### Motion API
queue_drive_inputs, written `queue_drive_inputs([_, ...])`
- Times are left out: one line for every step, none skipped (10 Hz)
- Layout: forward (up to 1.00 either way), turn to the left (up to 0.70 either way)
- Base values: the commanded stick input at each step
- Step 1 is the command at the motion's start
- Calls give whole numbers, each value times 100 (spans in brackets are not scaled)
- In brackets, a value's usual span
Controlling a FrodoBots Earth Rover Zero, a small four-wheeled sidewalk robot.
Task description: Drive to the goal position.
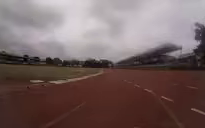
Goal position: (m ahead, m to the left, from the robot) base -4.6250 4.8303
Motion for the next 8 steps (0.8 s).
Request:
queue_drive_inputs([0, 70])
queue_drive_inputs([0, 70])
queue_drive_inputs([0, 70])
queue_drive_inputs([0, 70])
queue_drive_inputs([0, 70])
queue_drive_inputs([0, 70])
queue_drive_inputs([0, 70])
queue_drive_inputs([0, 70])
